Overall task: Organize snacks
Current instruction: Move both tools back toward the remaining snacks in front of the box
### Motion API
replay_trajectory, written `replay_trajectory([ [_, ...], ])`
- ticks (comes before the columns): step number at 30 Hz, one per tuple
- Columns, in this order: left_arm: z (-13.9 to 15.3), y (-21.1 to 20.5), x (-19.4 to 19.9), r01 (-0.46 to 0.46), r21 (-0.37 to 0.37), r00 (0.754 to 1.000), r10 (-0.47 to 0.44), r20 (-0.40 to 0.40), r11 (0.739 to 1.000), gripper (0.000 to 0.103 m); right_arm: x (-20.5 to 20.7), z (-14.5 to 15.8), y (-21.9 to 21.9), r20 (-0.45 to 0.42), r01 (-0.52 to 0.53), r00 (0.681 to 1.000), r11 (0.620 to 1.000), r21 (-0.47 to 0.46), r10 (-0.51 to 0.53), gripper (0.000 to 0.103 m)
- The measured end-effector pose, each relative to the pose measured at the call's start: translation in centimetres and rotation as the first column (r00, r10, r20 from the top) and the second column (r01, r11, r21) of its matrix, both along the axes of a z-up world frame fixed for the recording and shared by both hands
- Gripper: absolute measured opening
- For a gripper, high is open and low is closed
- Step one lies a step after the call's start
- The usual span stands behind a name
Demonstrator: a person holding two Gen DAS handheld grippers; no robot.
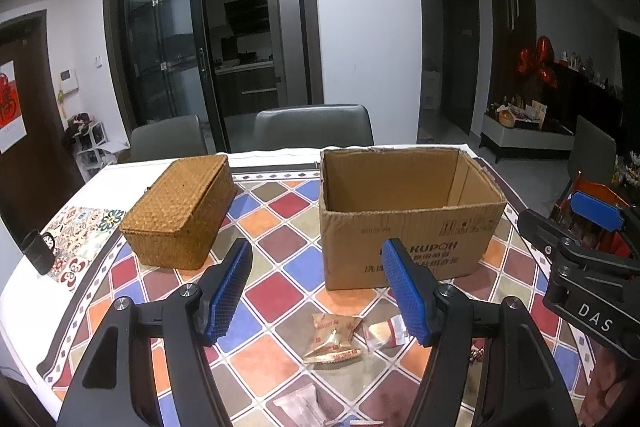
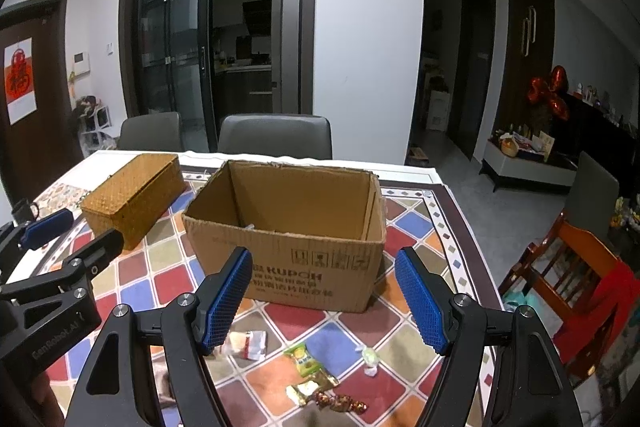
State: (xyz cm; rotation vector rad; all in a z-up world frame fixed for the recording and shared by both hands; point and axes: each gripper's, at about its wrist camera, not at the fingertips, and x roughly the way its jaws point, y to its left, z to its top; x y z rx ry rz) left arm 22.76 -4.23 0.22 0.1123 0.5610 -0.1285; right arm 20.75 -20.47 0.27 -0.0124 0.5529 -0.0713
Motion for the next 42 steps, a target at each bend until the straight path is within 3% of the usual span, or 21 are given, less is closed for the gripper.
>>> replay_trajectory([
  [21,-4.5,0.6,1.0,0.005,0.016,0.998,-0.004,-0.069,1.000,0.067,0.8,-4.2,0.8,-0.070,-0.016,0.997,1.000,-0.002,0.016,0.075],
  [42,-11.0,-0.1,4.0,0.047,0.032,0.981,-0.040,-0.192,0.998,0.067,3.4,-11.6,0.8,-0.194,-0.036,0.980,0.999,0.023,0.040,0.075],
])
